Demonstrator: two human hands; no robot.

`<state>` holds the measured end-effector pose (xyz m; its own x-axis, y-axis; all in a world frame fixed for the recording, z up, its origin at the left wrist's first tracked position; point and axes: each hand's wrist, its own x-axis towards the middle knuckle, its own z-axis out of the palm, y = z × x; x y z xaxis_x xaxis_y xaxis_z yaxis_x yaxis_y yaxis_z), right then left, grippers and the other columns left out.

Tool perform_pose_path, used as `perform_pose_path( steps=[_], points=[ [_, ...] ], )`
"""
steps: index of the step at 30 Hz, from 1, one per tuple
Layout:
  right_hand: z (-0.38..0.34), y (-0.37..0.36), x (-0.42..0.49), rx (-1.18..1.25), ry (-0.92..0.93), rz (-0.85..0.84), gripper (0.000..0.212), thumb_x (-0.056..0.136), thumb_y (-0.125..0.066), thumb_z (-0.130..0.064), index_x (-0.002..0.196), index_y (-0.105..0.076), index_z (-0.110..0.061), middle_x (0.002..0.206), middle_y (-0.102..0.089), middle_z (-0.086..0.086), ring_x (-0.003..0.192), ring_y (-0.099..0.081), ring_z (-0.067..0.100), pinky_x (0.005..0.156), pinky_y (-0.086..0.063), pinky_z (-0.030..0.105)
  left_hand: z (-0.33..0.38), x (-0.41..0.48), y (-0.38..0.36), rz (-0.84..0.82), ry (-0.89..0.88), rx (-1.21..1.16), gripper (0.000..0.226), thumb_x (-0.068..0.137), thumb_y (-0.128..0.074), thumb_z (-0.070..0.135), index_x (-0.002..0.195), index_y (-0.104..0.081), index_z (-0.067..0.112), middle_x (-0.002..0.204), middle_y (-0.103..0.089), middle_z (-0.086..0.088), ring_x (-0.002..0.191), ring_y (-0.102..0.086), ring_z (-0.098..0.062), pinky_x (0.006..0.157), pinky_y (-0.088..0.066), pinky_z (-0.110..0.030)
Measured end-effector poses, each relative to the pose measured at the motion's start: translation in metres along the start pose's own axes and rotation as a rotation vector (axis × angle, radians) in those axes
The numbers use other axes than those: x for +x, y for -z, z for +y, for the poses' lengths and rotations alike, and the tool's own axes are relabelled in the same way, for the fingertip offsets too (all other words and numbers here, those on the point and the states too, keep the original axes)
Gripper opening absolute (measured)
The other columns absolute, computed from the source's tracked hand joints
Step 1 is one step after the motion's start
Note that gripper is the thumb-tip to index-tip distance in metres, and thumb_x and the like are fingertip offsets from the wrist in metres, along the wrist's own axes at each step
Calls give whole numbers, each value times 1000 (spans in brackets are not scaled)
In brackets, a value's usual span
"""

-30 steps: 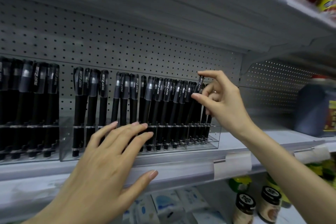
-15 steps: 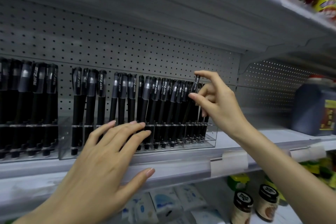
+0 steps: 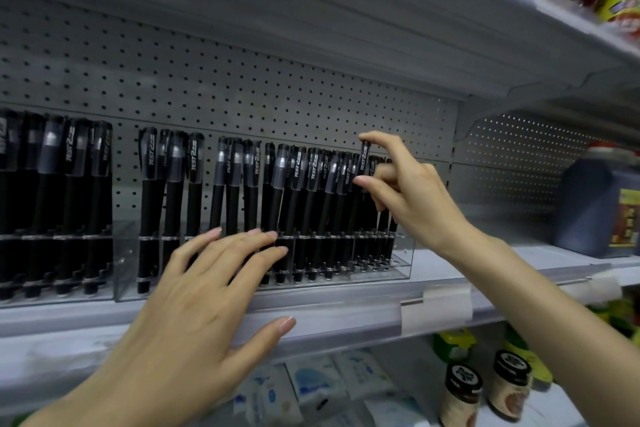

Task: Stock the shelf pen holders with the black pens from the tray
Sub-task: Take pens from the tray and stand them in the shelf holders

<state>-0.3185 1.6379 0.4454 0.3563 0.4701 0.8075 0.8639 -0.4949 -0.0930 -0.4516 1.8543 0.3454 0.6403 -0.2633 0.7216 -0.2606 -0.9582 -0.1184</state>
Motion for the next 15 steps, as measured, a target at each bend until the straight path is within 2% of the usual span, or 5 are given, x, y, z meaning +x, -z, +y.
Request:
perform_pose_path(
  steps=[2,7,12,15],
  points=[
    [0,-2,-2,-15,8,-43,50,94,-56,-26,138,-35,-21,58,-56,3,55,-51,19,66,-50,39,0,0,0,-3,3,1,60,92,-31,62,133,-52,23,138,-49,9,128,-42,-7,110,-21,-36],
    [1,-6,-9,19,-17,-73,54,94,-55,-25,143,-31,-24,58,-55,4,55,-51,21,65,-42,26,0,0,-1,2,2,6,59,92,-34,61,133,-53,24,137,-50,9,128,-41,-7,110,-22,-36],
    [-8,-4,-15,44,-53,-65,70,92,-58,-25,150,-19,-24,56,-54,6,53,-50,24,65,-50,43,1,-1,3,-35,7,3,60,92,-35,62,135,-50,24,140,-47,10,131,-38,-6,113,-16,-32],
    [-23,5,-19,71,-79,-46,73,91,-59,-25,151,-16,-22,55,-54,8,53,-51,26,64,-50,45,0,-3,9,-67,-15,-2,62,94,-31,62,139,-47,21,144,-45,7,135,-34,-7,114,-13,-32]
  ],
)
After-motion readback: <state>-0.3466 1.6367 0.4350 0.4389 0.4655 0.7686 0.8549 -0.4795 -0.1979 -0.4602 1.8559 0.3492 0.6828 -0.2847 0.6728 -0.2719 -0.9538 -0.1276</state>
